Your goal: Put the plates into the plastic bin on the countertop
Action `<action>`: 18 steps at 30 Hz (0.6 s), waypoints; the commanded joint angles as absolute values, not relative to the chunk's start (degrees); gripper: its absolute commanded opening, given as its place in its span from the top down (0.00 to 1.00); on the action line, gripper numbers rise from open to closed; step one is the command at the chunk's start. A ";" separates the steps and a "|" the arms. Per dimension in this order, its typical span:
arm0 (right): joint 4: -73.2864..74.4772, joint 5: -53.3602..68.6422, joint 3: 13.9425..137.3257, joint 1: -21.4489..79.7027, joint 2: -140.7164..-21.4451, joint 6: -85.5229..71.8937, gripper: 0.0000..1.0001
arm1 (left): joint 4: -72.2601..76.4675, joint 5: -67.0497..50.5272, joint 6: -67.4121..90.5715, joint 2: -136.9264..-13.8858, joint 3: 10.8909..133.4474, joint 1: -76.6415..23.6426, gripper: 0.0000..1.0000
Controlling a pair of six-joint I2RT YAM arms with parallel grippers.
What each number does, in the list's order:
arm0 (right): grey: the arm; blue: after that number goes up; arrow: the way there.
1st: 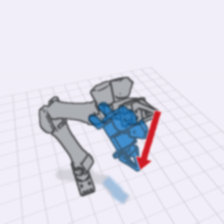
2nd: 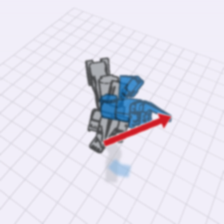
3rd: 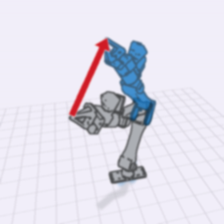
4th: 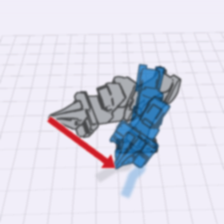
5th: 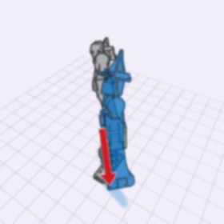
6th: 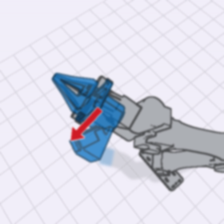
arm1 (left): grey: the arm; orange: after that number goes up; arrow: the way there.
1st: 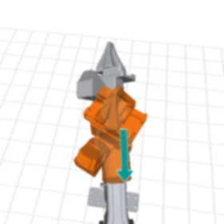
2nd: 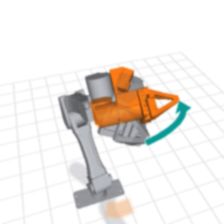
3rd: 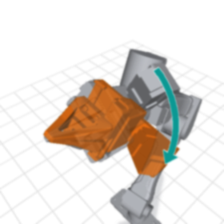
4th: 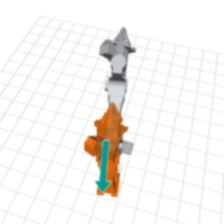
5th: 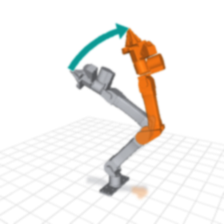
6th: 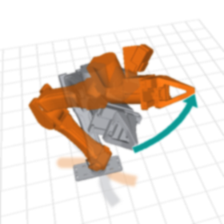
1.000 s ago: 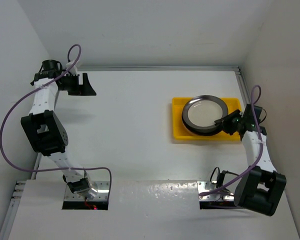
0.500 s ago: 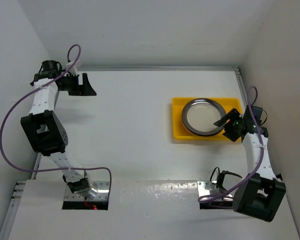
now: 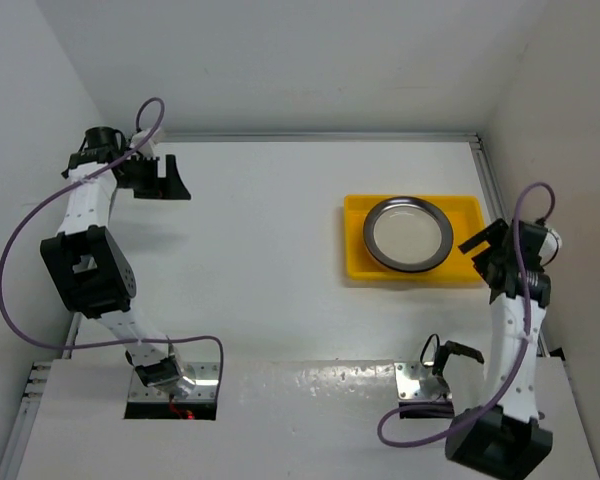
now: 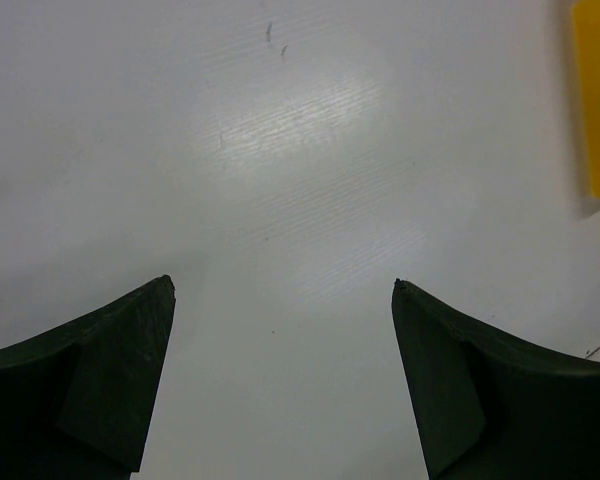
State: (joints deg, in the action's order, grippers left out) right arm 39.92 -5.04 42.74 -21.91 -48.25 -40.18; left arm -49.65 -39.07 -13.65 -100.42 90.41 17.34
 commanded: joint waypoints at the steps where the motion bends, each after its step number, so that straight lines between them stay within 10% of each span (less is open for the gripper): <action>1: 46.46 -20.26 41.50 -22.85 -42.21 -45.59 0.07 | -48.87 -34.20 -15.55 -95.54 86.16 15.92 0.11; 18: 64.77 -22.68 34.10 -20.92 -25.75 -61.87 0.00 | -43.59 -23.99 -17.23 -85.52 64.25 9.05 0.11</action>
